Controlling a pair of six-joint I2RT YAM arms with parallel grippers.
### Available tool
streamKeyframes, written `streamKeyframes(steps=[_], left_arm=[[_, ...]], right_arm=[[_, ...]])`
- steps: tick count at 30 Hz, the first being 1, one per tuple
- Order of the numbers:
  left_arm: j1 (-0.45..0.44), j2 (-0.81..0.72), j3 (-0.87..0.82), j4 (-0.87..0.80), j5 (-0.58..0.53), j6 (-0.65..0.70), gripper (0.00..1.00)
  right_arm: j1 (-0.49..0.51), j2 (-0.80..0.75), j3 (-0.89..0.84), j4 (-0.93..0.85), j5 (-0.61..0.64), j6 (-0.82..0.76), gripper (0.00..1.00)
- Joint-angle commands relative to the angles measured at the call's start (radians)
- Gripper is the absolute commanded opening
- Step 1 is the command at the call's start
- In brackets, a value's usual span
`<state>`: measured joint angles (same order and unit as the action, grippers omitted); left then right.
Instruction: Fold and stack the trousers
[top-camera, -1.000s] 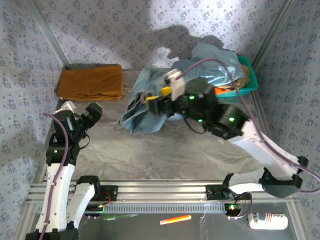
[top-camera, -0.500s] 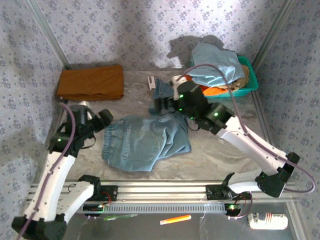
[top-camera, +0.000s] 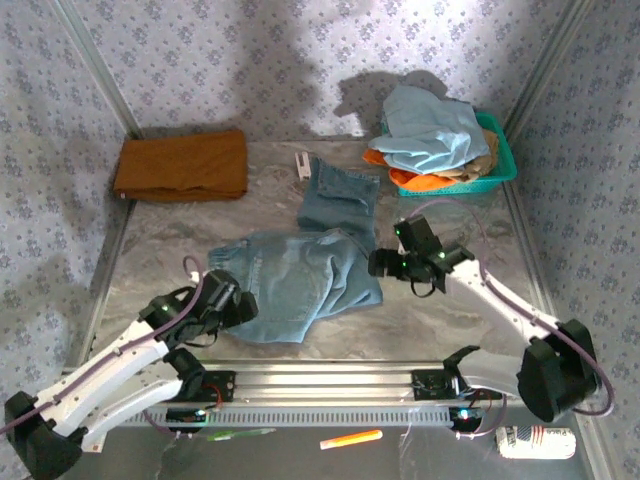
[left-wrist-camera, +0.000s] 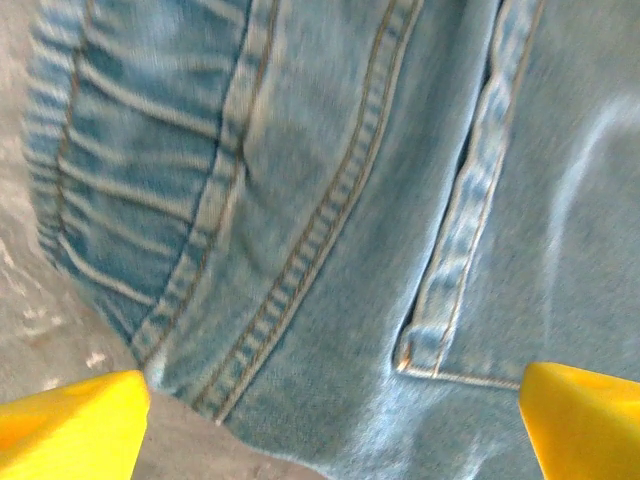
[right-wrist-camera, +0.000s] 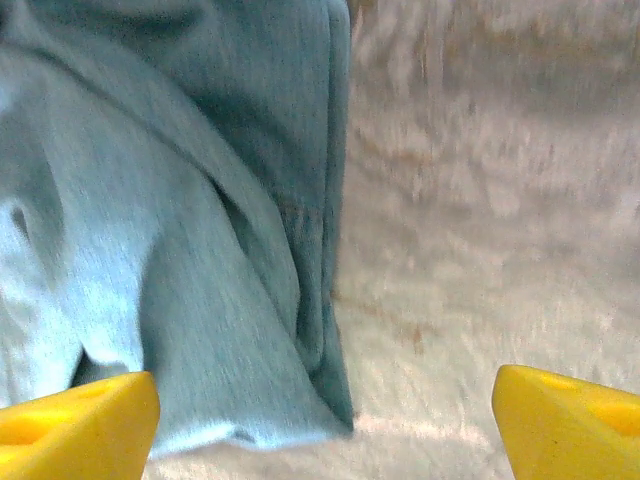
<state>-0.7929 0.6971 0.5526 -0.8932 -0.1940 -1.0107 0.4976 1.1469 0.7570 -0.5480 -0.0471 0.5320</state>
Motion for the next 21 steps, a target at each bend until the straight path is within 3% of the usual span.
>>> streamKeyframes(steps=[1,4,8,12,15,18,20,21], left_arm=[[-0.078,-0.023,-0.025,-0.006,-0.038,-0.114,0.97],[-0.130,-0.013,-0.094,0.086,-0.006,-0.176,0.99],[-0.155,0.034,-0.144,0.197,-0.039,-0.213,0.96],[-0.157,0.034,-0.159,0.263,-0.104,-0.228,0.82],[-0.157,0.008,-0.175,0.290,-0.151,-0.247,0.48],[-0.157,-0.022,-0.175,0.284,-0.187,-0.240,0.24],[-0.156,-0.043,-0.161,0.259,-0.210,-0.229,0.01],[-0.157,-0.051,-0.150,0.247,-0.216,-0.220,0.00]], right_arm=[[0.022,-0.062,-0.086,0.021,-0.083,0.054,0.85],[0.044,-0.076,-0.161,0.074,-0.139,0.057,0.76],[0.072,-0.050,-0.197,0.139,-0.151,0.065,0.55],[0.085,0.006,-0.188,0.170,-0.128,0.033,0.46],[0.083,0.048,-0.180,0.188,-0.106,0.016,0.42],[0.083,0.078,-0.157,0.181,-0.088,-0.014,0.35],[0.078,0.080,-0.143,0.163,-0.068,-0.032,0.23],[0.077,0.075,-0.139,0.160,-0.069,-0.038,0.16]])
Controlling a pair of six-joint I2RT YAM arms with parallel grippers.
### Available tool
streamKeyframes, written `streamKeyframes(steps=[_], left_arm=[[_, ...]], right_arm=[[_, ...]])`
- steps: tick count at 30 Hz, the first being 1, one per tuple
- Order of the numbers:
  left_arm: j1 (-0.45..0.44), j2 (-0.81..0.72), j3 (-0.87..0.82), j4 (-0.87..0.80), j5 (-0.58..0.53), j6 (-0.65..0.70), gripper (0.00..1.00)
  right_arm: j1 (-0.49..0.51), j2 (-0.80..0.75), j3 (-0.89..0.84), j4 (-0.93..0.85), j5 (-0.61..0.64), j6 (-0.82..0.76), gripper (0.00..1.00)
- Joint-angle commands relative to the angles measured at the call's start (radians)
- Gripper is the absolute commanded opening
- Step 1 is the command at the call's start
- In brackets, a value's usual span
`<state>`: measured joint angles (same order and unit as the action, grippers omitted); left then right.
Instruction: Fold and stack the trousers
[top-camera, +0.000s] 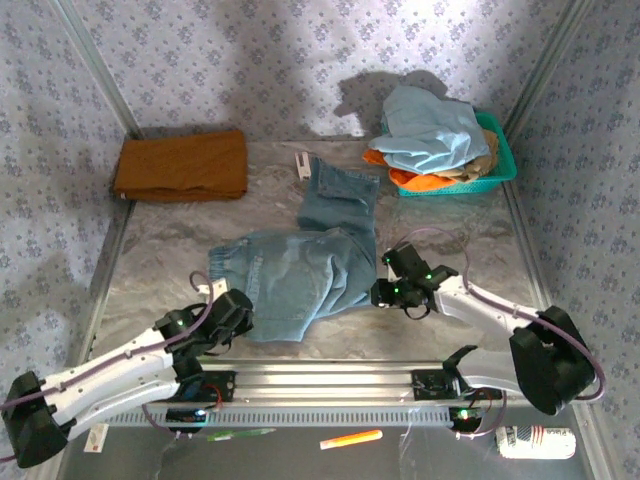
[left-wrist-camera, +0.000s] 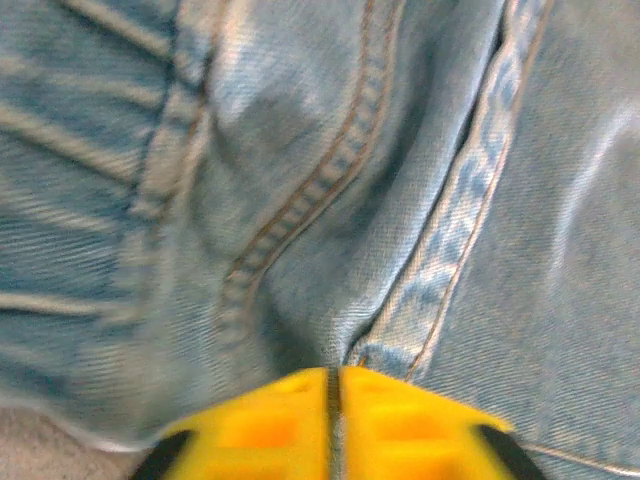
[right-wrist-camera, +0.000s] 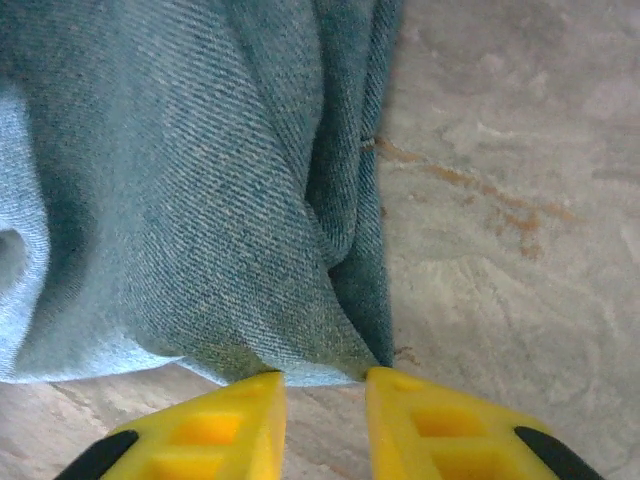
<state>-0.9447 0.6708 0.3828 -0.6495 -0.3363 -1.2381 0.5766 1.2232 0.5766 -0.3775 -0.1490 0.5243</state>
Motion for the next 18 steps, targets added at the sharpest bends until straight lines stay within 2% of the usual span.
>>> streamKeyframes(steps=[1,2,7,11,18], left_arm=[[-0.004,-0.035,0.033,-0.008,-0.084,0.025,0.00],[-0.005,-0.044,0.053,-0.023,-0.093,0.041,0.00],[-0.003,-0.054,0.171,-0.103,-0.144,0.139,0.00],[-0.004,-0.006,0.267,-0.143,-0.162,0.213,0.00],[-0.003,0.007,0.439,-0.206,-0.224,0.317,0.00]], right_arm=[[-0.008,-0.008,0.048,-0.020,0.031,-0.035,0.07],[-0.010,-0.016,0.056,-0.031,0.033,-0.039,0.00],[-0.005,-0.108,0.093,-0.095,0.068,-0.042,0.00],[0.004,-0.178,0.140,-0.154,0.104,-0.034,0.00],[0.052,-0.306,0.271,-0.284,0.232,-0.026,0.00]])
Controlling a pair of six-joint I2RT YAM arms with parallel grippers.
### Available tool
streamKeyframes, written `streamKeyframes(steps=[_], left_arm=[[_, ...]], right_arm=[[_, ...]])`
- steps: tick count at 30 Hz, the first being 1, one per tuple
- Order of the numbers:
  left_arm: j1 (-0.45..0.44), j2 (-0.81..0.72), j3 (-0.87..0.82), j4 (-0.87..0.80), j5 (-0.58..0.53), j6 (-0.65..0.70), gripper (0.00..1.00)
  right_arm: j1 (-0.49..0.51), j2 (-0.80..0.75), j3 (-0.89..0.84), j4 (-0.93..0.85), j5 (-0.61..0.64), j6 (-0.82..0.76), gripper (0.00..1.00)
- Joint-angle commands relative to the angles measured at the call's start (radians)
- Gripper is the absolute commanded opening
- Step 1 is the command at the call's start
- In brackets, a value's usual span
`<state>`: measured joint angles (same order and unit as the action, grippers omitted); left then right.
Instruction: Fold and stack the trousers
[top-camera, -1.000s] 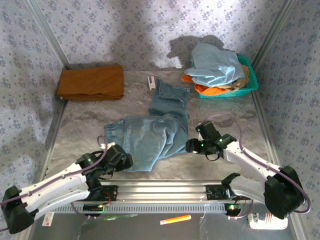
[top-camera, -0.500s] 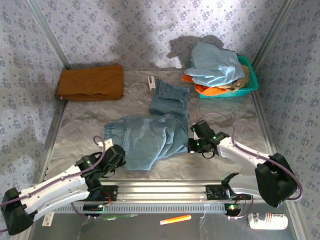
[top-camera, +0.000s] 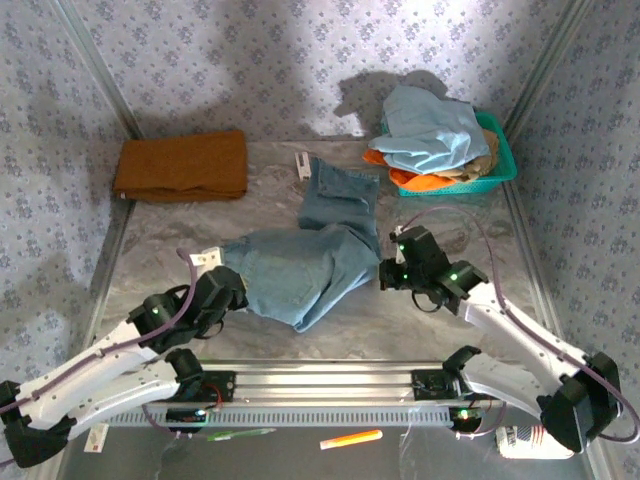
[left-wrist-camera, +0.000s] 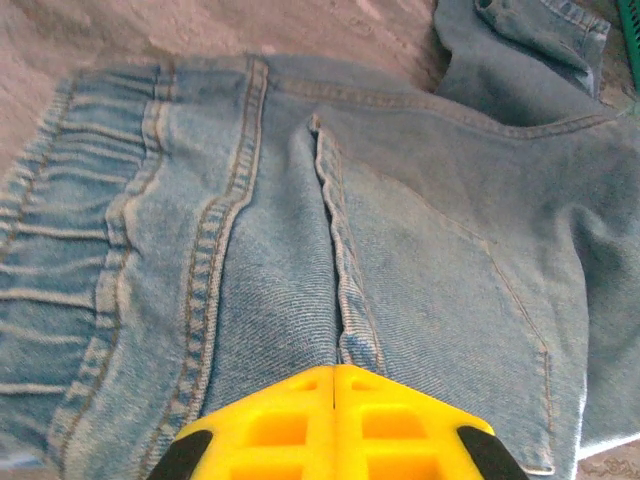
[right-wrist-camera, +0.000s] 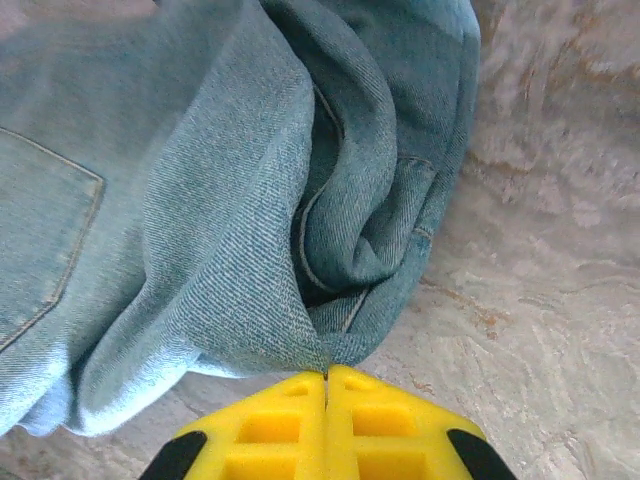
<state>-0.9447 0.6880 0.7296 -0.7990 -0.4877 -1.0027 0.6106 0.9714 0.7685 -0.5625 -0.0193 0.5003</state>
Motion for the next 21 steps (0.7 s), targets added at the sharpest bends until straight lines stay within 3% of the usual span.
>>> streamKeyframes(steps=[1,10,14,16,18,21], left_arm=[[-0.003,-0.006,0.127,-0.086,-0.084,0.091,0.00],[-0.003,-0.030,0.364,-0.245,-0.176,0.168,0.00],[-0.003,-0.010,0.365,-0.234,-0.153,0.203,0.00],[-0.004,0.022,0.327,-0.188,-0.068,0.222,0.00],[-0.004,0.062,0.264,-0.149,0.036,0.190,0.21],[-0.016,0.082,0.119,-0.073,0.152,0.099,0.52]], right_arm=[[0.024,-0.069,0.099,-0.117,0.119,-0.005,0.00],[0.124,-0.167,0.311,-0.272,0.297,-0.048,0.00],[0.130,-0.141,0.293,-0.310,0.308,-0.025,0.00],[0.104,-0.102,0.242,-0.298,0.260,-0.017,0.38],[0.078,-0.068,0.161,-0.256,0.202,-0.001,0.67],[0.026,-0.038,0.034,-0.158,0.090,0.019,0.81]])
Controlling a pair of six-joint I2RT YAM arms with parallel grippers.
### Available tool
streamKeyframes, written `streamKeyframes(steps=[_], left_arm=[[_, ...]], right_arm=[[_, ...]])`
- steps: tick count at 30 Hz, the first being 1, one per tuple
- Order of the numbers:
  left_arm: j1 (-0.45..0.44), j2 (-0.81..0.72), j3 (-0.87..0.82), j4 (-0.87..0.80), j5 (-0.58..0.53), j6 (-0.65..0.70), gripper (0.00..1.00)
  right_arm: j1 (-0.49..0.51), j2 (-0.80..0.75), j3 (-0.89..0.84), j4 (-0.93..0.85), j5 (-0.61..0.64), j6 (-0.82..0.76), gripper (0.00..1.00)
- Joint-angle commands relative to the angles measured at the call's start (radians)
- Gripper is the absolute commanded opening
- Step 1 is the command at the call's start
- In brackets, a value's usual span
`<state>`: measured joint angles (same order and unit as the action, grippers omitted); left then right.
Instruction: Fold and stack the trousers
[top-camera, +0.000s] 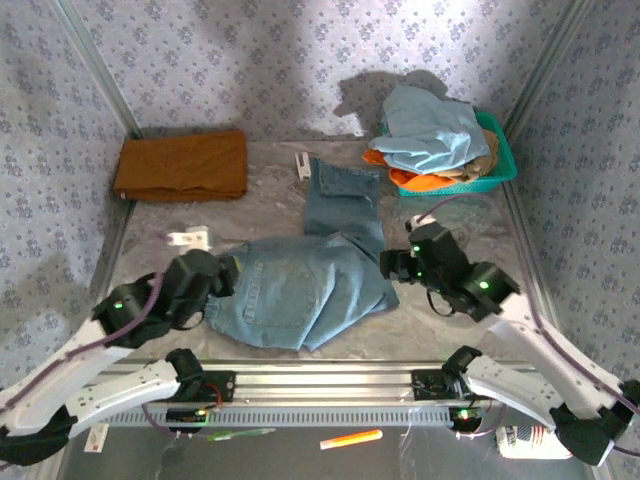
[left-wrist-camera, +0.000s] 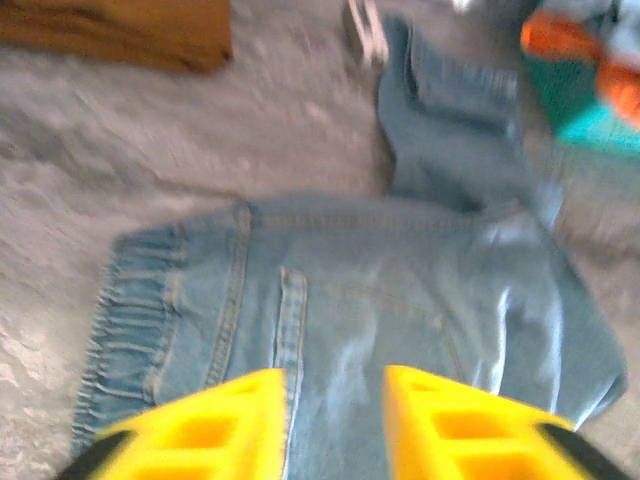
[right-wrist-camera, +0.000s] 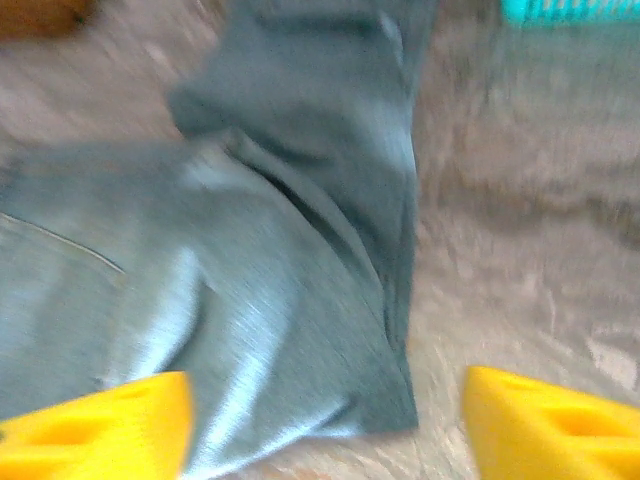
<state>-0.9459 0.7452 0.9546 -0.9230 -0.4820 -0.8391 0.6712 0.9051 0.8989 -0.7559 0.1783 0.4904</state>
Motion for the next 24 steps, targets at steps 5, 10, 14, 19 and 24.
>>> streamKeyframes(steps=[5,10,14,19,24], left_arm=[[-0.070,0.006,-0.323,0.139,0.196,-0.226,0.79],[-0.144,-0.020,-0.419,0.116,0.167,-0.372,0.99],[-0.175,-0.058,-0.527,0.172,0.179,-0.486,0.99],[-0.177,-0.039,-0.590,0.238,0.166,-0.520,0.99],[-0.177,-0.021,-0.609,0.280,0.160,-0.529,0.92]], right_arm=[[-0.095,0.101,-0.253,0.198,-0.223,0.037,0.85],[-0.125,0.162,-0.321,0.263,-0.253,0.020,0.91],[-0.159,0.189,-0.359,0.304,-0.282,0.012,0.94],[-0.183,0.215,-0.387,0.359,-0.335,0.000,0.90],[-0.194,0.259,-0.385,0.403,-0.359,0.002,0.71]])
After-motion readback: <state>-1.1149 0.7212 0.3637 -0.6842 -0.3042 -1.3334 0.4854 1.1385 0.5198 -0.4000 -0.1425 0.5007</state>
